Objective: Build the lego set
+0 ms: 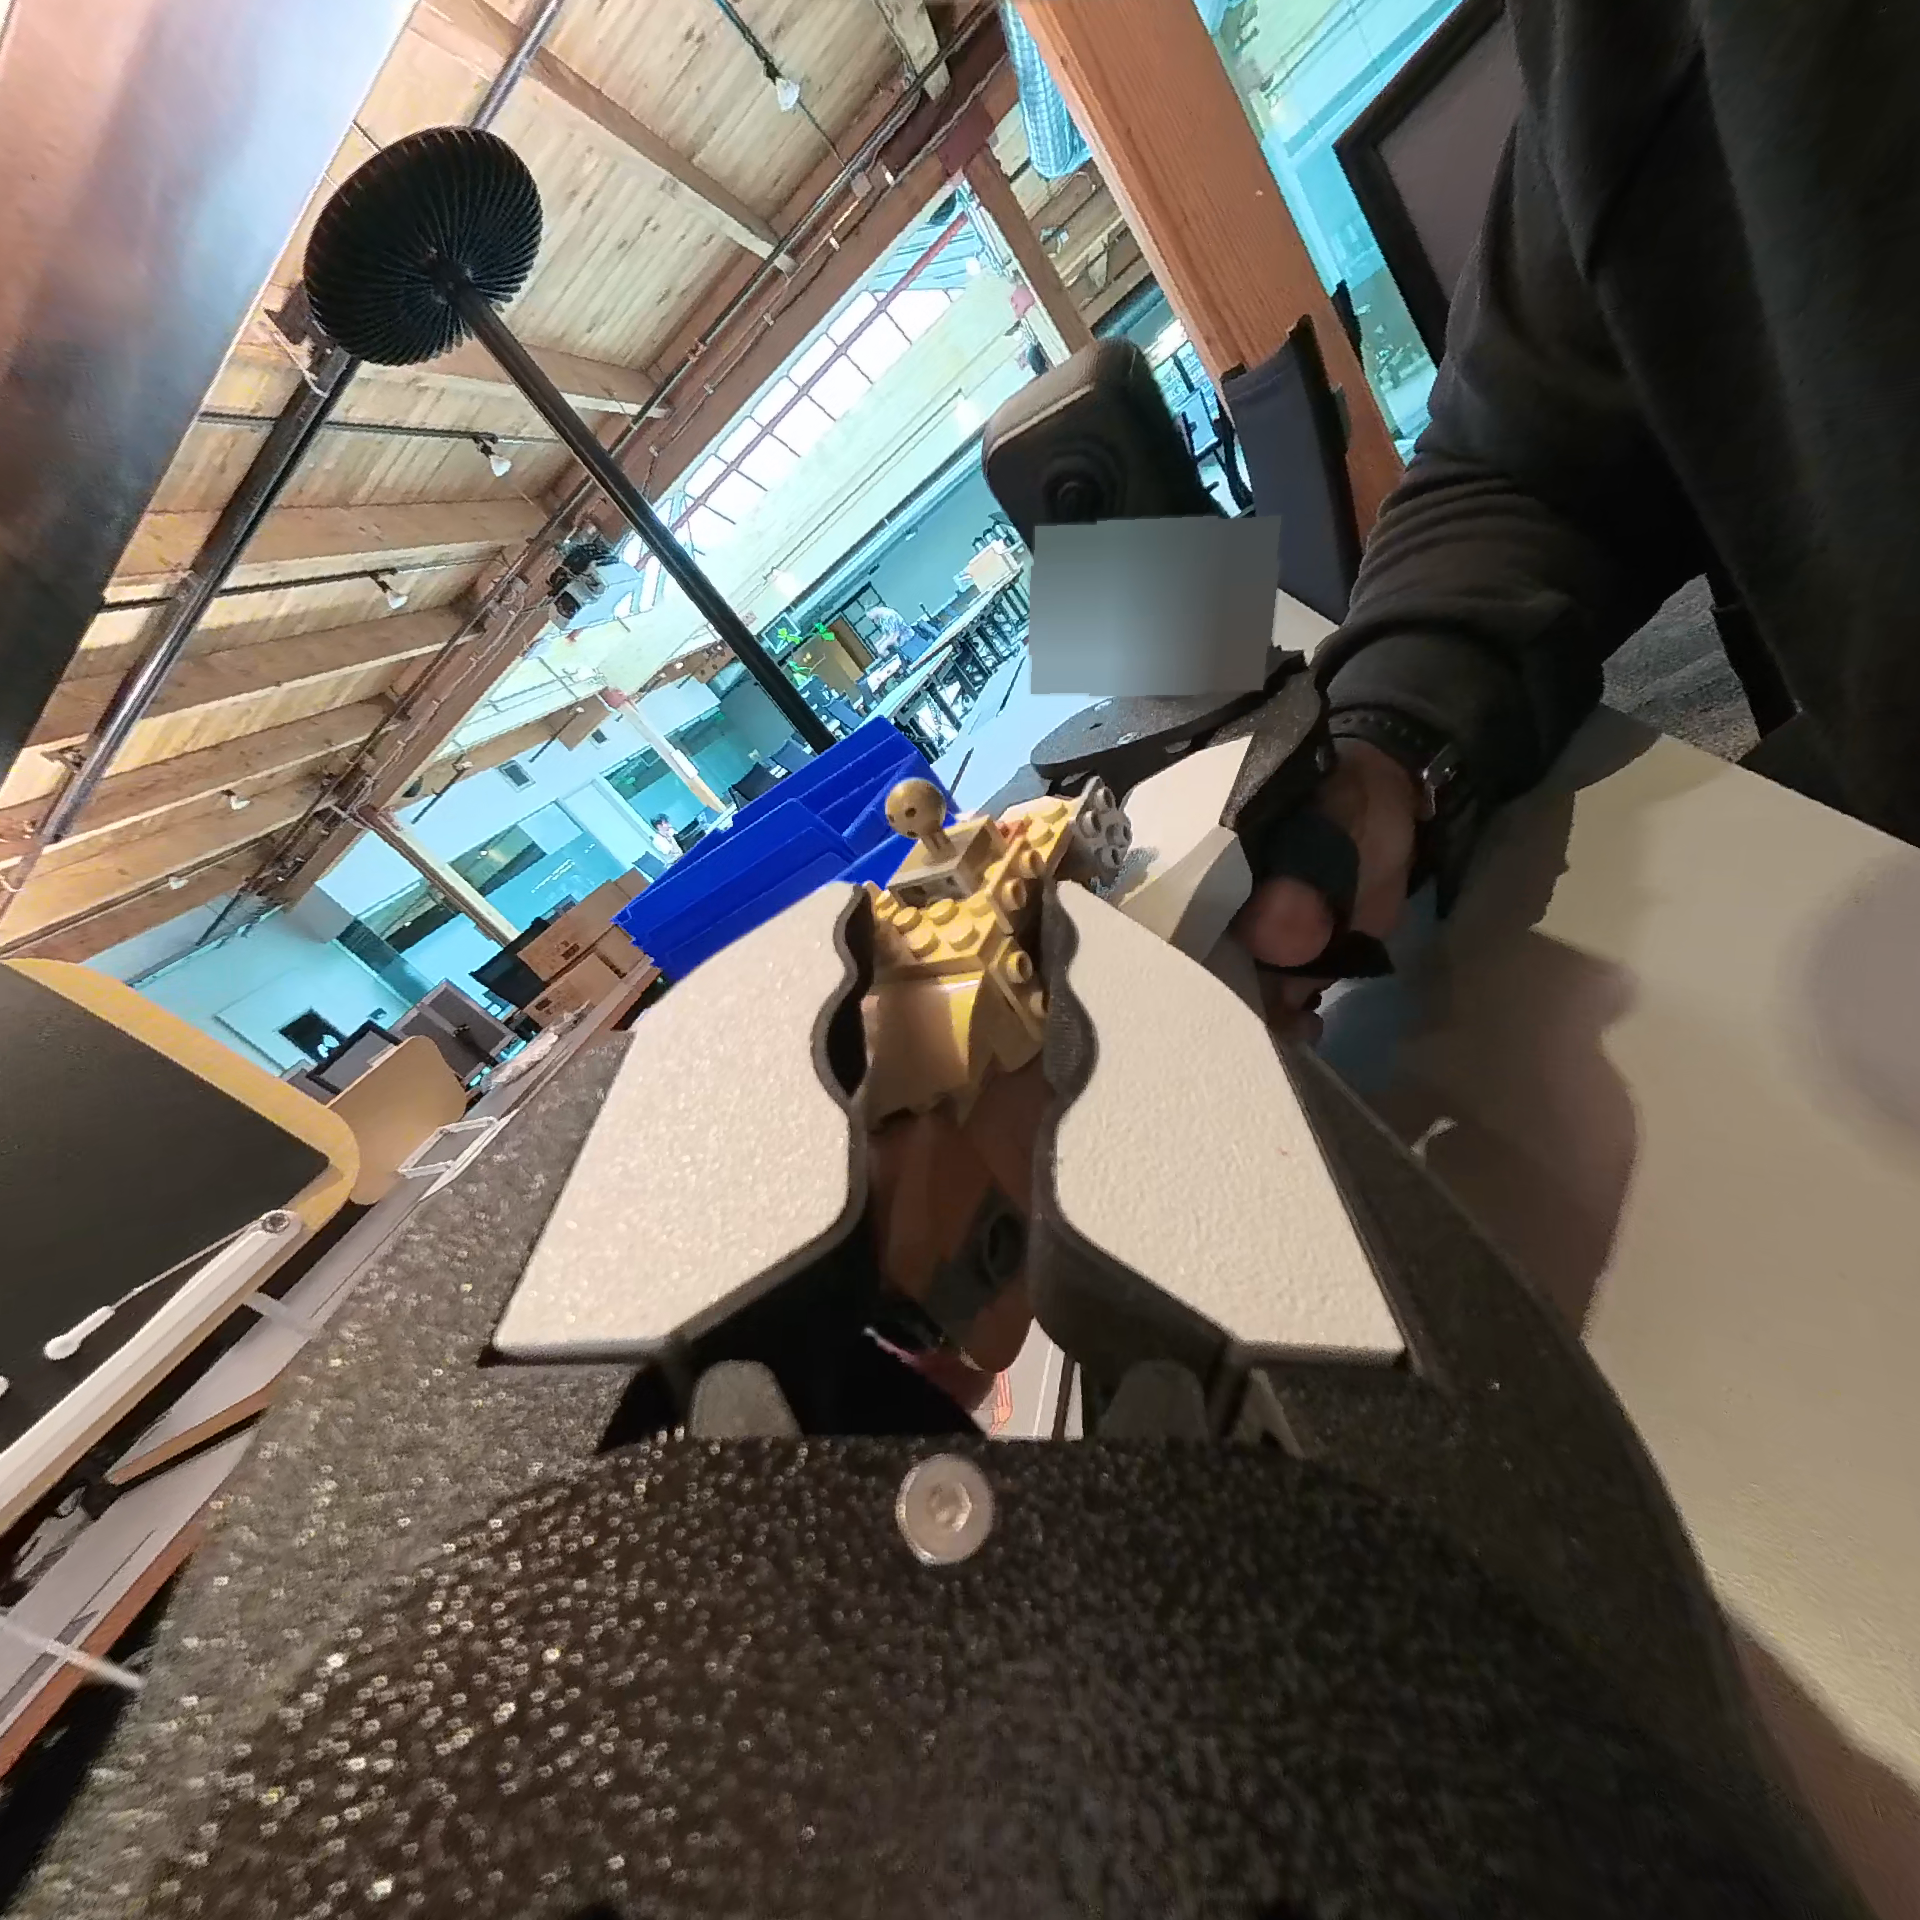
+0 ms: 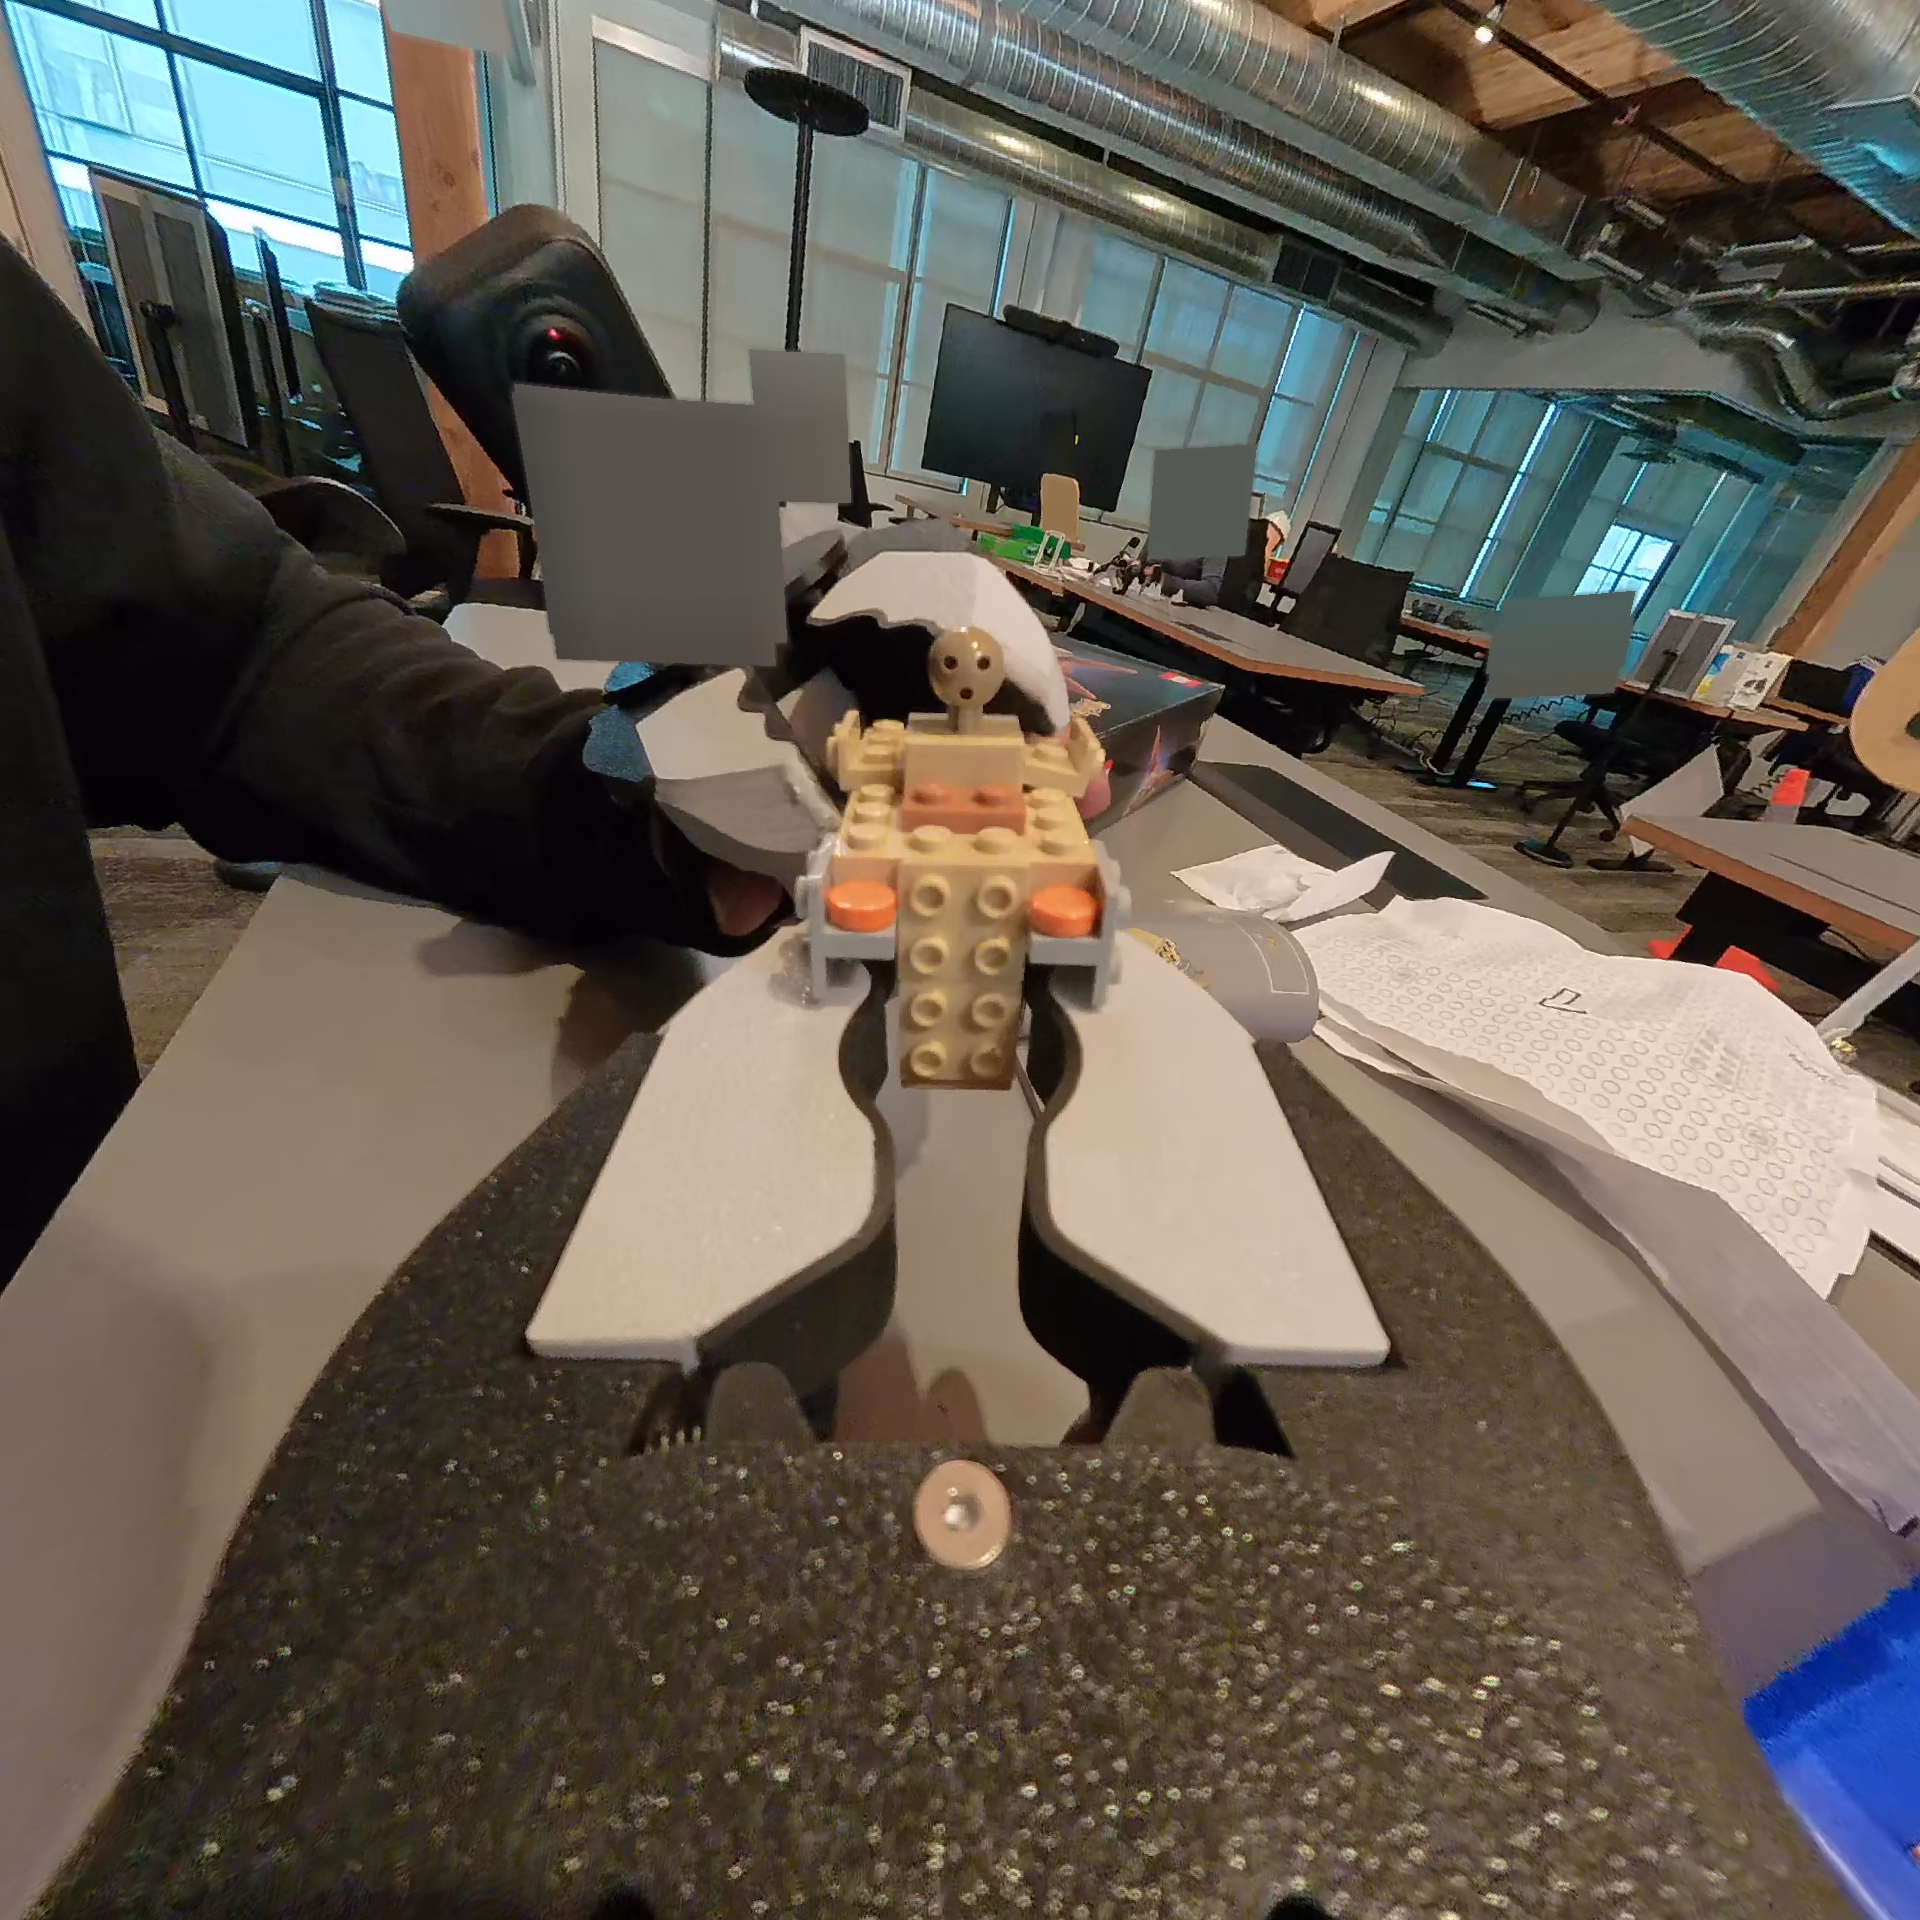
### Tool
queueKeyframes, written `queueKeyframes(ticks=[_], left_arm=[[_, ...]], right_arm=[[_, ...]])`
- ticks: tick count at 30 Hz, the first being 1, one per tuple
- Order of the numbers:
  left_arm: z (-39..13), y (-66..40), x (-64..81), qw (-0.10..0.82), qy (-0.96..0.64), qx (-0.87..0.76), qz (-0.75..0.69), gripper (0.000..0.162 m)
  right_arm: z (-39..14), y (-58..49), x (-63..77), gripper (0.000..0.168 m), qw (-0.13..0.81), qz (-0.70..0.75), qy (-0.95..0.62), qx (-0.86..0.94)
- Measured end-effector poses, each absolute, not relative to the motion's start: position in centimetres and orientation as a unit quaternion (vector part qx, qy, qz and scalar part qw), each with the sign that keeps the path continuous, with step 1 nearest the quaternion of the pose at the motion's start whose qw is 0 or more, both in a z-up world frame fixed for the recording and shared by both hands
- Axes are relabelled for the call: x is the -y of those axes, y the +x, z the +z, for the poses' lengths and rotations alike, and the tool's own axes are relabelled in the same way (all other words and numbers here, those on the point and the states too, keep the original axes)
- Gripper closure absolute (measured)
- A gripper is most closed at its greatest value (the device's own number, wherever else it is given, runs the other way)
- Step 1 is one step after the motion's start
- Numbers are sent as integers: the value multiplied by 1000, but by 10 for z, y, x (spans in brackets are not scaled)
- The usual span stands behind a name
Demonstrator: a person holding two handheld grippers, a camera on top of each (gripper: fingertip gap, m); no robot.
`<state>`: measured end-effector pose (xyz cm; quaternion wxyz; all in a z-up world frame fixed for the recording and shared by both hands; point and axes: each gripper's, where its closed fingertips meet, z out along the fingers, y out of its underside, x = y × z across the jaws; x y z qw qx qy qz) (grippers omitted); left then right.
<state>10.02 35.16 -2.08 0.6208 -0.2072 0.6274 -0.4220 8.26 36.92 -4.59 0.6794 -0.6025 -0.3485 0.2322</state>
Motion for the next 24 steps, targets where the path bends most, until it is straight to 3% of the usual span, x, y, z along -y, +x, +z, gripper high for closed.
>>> queueKeyframes(ticks=[24], left_arm=[[-2, 86, -337, 527, -218, -653, -499, 135]], right_arm=[[-42, 83, -360, 146, 691, 242, -566, 378]])
